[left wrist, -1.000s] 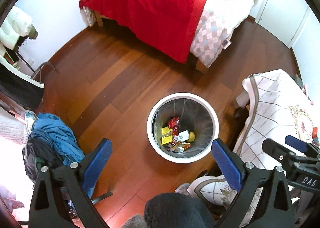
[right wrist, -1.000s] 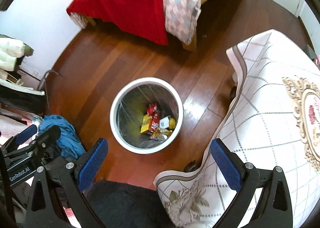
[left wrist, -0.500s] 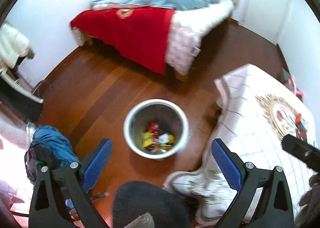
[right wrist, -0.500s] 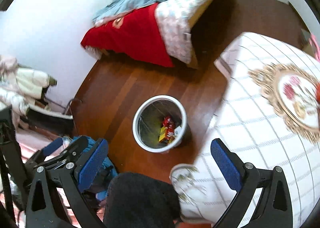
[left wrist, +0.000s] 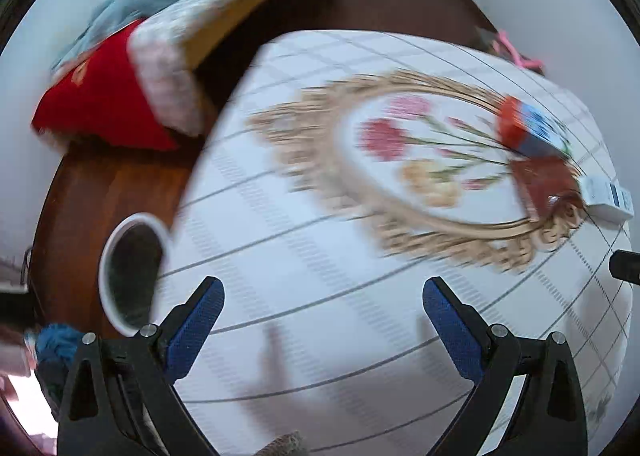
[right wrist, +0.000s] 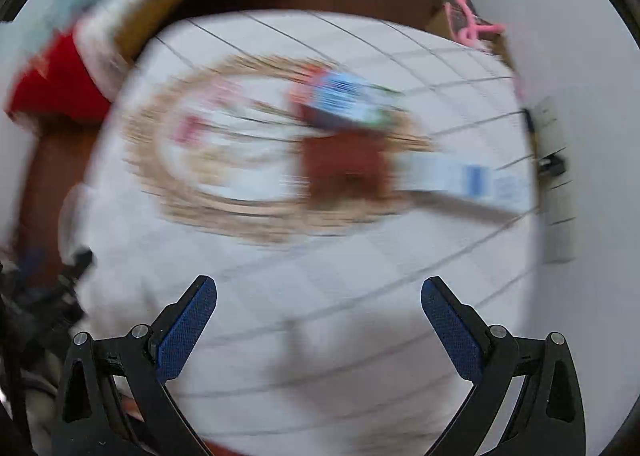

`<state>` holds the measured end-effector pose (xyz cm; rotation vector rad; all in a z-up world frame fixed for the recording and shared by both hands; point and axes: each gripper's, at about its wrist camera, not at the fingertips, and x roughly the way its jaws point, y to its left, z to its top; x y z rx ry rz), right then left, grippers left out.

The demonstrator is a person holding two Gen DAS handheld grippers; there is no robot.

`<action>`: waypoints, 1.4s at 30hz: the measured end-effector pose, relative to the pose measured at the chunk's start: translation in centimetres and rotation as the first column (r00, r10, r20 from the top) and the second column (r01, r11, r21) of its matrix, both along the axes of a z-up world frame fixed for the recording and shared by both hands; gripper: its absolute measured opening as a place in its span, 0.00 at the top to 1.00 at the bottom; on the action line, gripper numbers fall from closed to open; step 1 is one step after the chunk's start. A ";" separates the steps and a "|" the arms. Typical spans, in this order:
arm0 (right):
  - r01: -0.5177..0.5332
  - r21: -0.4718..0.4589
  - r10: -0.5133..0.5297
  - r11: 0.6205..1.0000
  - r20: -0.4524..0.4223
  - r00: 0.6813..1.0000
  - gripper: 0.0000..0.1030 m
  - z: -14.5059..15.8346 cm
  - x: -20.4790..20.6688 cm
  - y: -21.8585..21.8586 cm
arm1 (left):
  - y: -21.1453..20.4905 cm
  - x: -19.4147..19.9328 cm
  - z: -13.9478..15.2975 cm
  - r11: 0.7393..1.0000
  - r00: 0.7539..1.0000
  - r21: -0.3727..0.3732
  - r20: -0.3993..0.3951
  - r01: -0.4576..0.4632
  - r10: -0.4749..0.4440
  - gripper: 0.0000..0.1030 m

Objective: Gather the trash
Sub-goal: 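Grasp the white oligopeptide box with the right tool, then lift the white box with the right tool while the left grasps the brown wrapper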

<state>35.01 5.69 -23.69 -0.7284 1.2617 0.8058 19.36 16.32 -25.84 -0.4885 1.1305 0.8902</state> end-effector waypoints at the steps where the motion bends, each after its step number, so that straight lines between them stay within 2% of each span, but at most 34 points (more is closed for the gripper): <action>1: -0.022 -0.053 0.023 0.998 0.018 1.000 0.00 -0.7 2.0 0.1 | -0.3 1.2 -0.3 1.000 1.000 -0.004 -0.010 0.012 -0.012 0.01; 4: -0.109 -0.185 0.124 0.977 0.070 0.990 0.00 -2.6 6.4 0.3 | -1.6 4.6 -1.2 0.999 0.999 -0.013 -0.028 0.046 -0.046 0.01; 8: -0.223 -0.289 0.263 0.931 0.108 0.959 0.00 -5.1 9.6 1.0 | -2.4 6.7 -1.9 0.996 0.994 -0.002 -0.057 0.092 -0.092 0.01; 11: -0.285 -0.291 0.336 0.913 0.144 0.931 0.00 -5.6 10.9 1.9 | -2.7 7.6 -1.7 0.989 0.987 0.035 -0.072 0.145 -0.143 0.01; 14: -0.299 -0.263 0.334 0.917 0.101 0.937 0.00 -6.3 12.6 2.4 | -2.5 8.3 -1.3 0.975 0.975 0.058 -0.067 0.216 -0.212 0.01; 15: -0.296 -0.253 0.327 0.921 0.091 0.940 0.01 -6.5 13.2 2.5 | -2.5 8.7 -1.2 0.969 0.969 0.057 -0.062 0.242 -0.239 0.01; 16: -0.288 -0.228 0.310 0.930 0.067 0.949 0.12 -6.7 13.9 2.4 | -2.4 9.0 -1.1 0.963 0.963 0.053 -0.054 0.265 -0.263 0.01; 17: -0.280 -0.204 0.295 0.938 0.044 0.955 0.30 -6.8 14.2 2.4 | -2.4 9.5 -1.0 0.953 0.954 0.044 -0.040 0.298 -0.297 0.02; 19: -0.237 -0.151 0.239 0.960 -0.004 0.971 0.41 -6.8 15.3 1.8 | -2.4 10.5 -0.8 0.932 0.932 0.016 -0.004 0.362 -0.362 0.02; 21: -0.174 -0.116 0.169 0.978 -0.049 0.984 0.46 -6.6 16.2 0.7 | -2.4 11.3 -0.4 0.907 0.907 -0.001 0.035 0.421 -0.420 0.02; 23: -0.053 -0.105 0.040 0.993 -0.127 0.991 0.48 -6.6 17.4 -1.2 | -2.7 12.6 0.1 0.879 0.877 0.009 0.056 0.477 -0.477 0.02; 25: 0.055 -0.101 -0.073 0.993 -0.183 0.980 0.48 -6.6 18.5 -2.9 | -3.0 13.8 0.0 0.852 0.849 0.006 0.068 0.524 -0.523 0.02; 27: 0.127 -0.055 -0.136 0.990 -0.218 0.966 0.48 -6.3 19.3 -4.5 | -3.6 15.4 -0.4 0.821 0.820 0.000 0.055 0.571 -0.570 0.04; 28: 0.157 -0.031 -0.160 0.987 -0.232 0.959 0.47 -6.1 19.7 -5.3 | -3.7 15.9 -0.8 0.812 0.811 -0.005 0.045 0.584 -0.583 0.10; 29: 0.180 -0.004 -0.176 0.984 -0.243 0.954 0.46 -5.9 19.9 -6.0 | -3.8 16.5 -1.2 0.800 0.800 -0.015 0.028 0.600 -0.599 0.28; 30: 0.195 0.016 -0.185 0.981 -0.249 0.951 0.46 -5.8 20.1 -6.4 | -4.1 17.1 -1.8 0.787 0.787 -0.031 0.007 0.616 -0.616 0.50; 32: 0.223 0.046 -0.204 0.974 -0.255 0.945 0.46 -5.9 19.9 -7.2 | -4.6 17.8 -2.6 0.775 0.774 -0.049 -0.037 0.630 -0.632 0.68; 34: 0.211 0.062 -0.191 0.976 -0.231 0.954 0.46 -5.8 19.4 -7.3 | -5.0 17.9 -2.7 0.769 0.768 -0.028 -0.043 0.639 -0.639 0.73; 36: 0.194 0.061 -0.178 0.979 -0.194 0.965 0.46 -5.6 18.2 -7.2 | -5.4 17.8 -2.5 0.777 0.776 -0.019 -0.043 0.629 -0.629 0.78; 40: 0.157 0.045 -0.152 0.987 -0.092 0.984 0.53 -5.8 15.8 -7.0 | -5.7 16.4 -1.9 0.817 0.817 -0.002 -0.026 0.576 -0.576 0.81; 42: 0.158 0.057 -0.154 0.986 -0.082 0.985 0.54 -5.5 14.6 -7.1 | -5.9 15.1 -1.4 0.845 0.845 0.014 -0.025 0.534 -0.534 0.83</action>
